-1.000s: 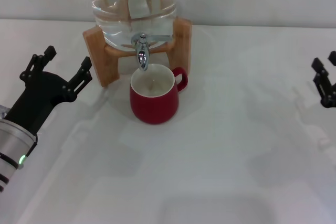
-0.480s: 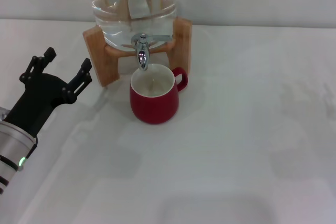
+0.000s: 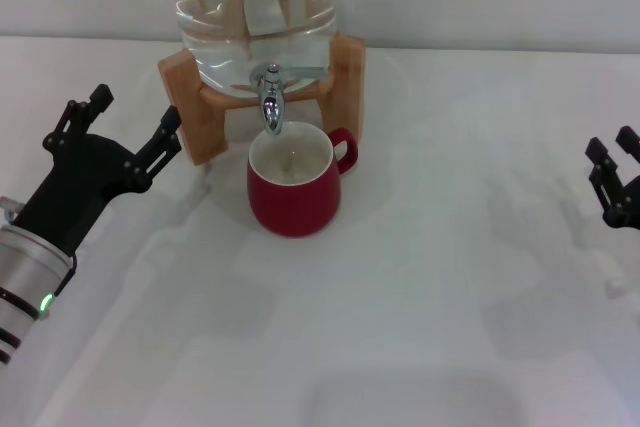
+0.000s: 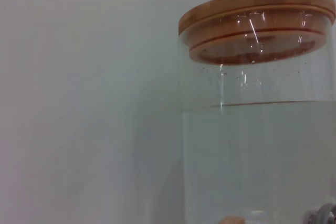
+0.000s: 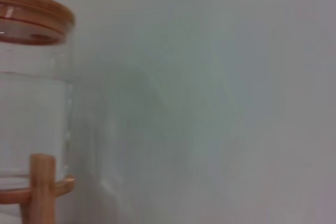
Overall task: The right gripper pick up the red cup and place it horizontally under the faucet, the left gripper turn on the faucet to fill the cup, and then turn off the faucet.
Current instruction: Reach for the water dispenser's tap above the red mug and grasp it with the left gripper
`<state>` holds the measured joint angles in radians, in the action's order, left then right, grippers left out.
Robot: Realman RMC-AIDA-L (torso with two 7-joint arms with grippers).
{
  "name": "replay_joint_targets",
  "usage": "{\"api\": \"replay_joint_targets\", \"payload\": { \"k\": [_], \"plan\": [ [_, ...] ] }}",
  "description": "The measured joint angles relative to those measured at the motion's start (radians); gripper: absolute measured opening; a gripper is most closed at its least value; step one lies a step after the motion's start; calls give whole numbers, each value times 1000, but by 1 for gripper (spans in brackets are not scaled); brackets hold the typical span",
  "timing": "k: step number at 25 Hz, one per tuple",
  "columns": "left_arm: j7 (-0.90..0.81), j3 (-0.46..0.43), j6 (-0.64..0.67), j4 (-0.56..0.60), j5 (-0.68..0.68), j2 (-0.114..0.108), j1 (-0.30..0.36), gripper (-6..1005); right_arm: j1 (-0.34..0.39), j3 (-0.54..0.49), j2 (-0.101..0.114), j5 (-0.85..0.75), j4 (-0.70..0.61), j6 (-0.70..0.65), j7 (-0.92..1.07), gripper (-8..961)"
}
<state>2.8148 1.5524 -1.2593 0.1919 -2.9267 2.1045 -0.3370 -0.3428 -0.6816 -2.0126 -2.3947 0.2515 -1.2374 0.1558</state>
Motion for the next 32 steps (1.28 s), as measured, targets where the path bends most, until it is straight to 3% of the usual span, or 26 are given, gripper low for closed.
{"api": "replay_joint_targets", "payload": {
  "k": [17, 27, 32],
  "plan": [
    [-13, 3, -97, 4, 0, 0, 14, 873, 7, 8, 0, 7, 3, 4, 5, 328],
    [-54, 18, -83, 37, 0, 0, 45, 873, 7, 8, 0, 2, -1, 7, 32, 328],
    [-56, 31, -7, 119, 0, -5, 75, 873, 13, 8, 0, 2, 3, 7, 33, 328]
  ]
}}
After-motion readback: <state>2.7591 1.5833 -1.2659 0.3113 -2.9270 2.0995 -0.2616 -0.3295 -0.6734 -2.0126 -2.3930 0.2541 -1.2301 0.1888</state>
